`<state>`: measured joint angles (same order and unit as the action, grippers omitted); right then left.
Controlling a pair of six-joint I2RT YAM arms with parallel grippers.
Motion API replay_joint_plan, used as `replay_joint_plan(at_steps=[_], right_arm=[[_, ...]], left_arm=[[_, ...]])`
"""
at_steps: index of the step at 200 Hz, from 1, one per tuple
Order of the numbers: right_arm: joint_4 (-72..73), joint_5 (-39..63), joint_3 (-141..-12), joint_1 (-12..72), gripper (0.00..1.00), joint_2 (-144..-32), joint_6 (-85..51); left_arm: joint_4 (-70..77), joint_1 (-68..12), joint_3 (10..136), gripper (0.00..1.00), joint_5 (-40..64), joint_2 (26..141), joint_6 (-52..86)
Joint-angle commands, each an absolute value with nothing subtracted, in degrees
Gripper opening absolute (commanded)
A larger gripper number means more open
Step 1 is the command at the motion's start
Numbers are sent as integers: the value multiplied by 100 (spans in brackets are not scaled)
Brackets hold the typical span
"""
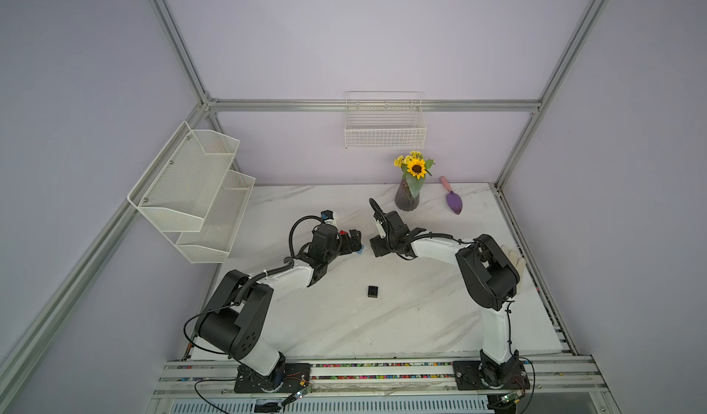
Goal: Assemble the letter v with lego
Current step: Pick up the lego brick from the center of the board.
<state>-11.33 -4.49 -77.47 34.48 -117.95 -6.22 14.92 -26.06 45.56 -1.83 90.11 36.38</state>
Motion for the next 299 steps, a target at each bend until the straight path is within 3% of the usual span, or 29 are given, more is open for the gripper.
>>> replay_joint_plan(at_steps=[1, 115, 204, 240, 277, 299], right_arm=[[-1178, -619, -7970, 3498, 71, -11950, -368], [-1194, -834, -8314, 3516, 67, -12243, -42], [-1282, -705, -8418, 3516, 51, -12331, -110], [-1282, -548, -8382, 3507, 39, -12295, -156], [-1134, 228, -7924, 3332, 32, -11781, -564], [-748, 1194, -7353, 3001, 32, -11226, -1194]], left_arm=[[1534, -2549, 4655, 100, -97, 9000, 3570], [1507, -2543, 4676, 100, 13, 9190, 3530], [1559, -2542, 4553, 100, 26, 9158, 3550], [1580, -2541, 4508, 100, 9, 9123, 3550], [1621, -2541, 4436, 100, 55, 9072, 3542], [1796, -2547, 4312, 100, 143, 9011, 3542]])
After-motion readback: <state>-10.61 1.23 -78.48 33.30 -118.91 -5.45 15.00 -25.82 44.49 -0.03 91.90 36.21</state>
